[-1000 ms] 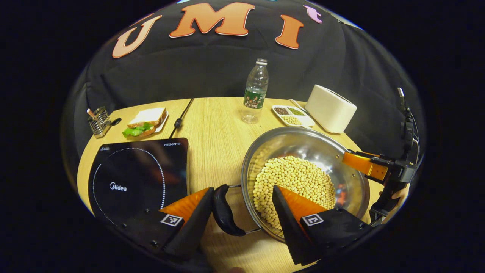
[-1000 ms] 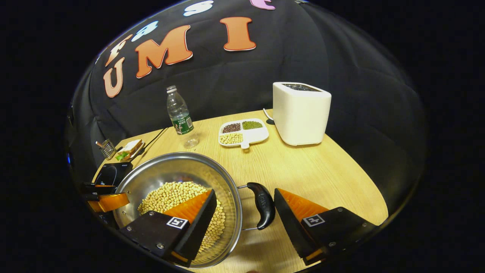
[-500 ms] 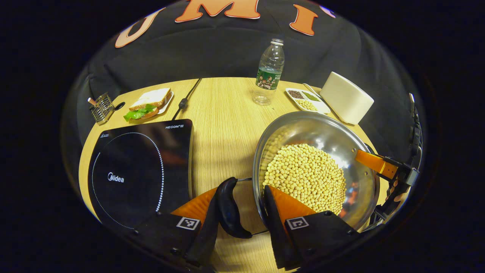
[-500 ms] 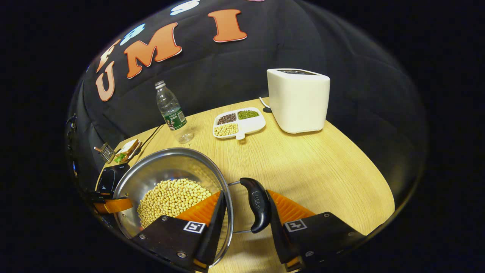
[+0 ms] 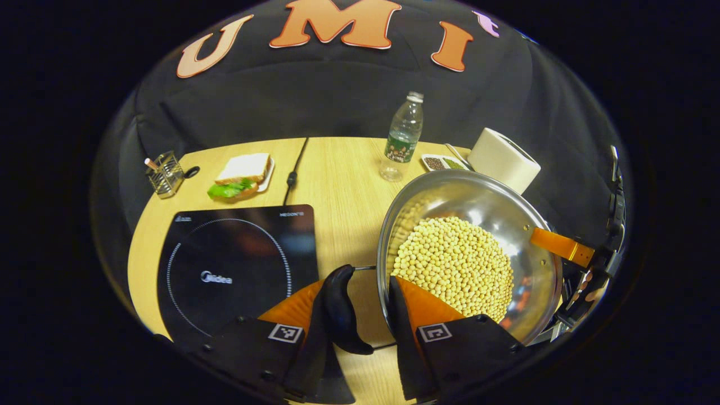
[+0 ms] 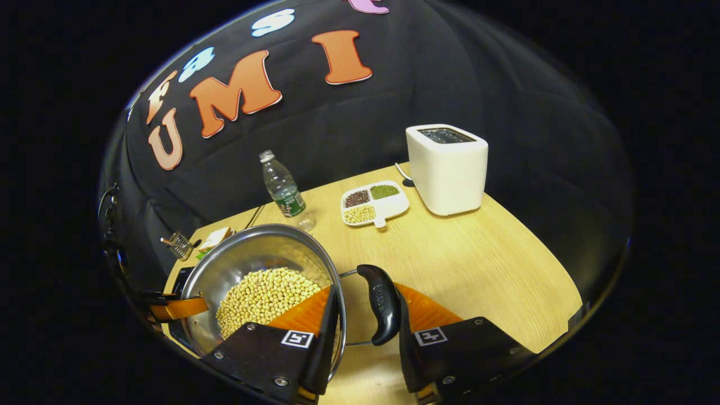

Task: First push the handle of the pot to place it horizontally, then grasp the pot with both hands and set it on the induction cooktop.

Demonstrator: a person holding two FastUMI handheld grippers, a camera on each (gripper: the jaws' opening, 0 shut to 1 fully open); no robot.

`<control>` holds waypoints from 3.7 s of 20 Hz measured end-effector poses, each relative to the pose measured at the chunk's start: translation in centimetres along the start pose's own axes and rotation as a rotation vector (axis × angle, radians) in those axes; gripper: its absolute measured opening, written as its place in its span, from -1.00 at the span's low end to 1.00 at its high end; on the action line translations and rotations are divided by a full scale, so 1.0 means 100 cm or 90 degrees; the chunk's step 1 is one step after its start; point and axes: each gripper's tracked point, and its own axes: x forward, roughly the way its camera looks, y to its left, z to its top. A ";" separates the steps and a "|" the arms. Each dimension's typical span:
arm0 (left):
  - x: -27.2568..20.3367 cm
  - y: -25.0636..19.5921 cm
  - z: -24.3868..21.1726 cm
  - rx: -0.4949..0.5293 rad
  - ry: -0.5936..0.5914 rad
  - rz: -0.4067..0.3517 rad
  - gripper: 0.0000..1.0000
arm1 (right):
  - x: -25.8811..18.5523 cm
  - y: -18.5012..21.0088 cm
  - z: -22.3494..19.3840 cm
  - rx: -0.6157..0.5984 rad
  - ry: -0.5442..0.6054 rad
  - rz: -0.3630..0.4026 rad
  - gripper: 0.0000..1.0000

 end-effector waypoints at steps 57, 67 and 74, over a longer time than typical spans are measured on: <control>-0.297 0.157 0.248 0.073 -0.447 0.202 0.92 | -0.148 0.176 0.126 -0.118 -0.271 0.051 0.90; -0.362 0.037 0.271 0.018 -0.564 0.095 0.87 | -0.238 0.078 0.181 -0.129 -0.375 -0.004 0.91; -0.344 0.022 0.263 0.010 -0.526 0.093 0.90 | -0.229 0.064 0.181 -0.122 -0.363 0.019 0.90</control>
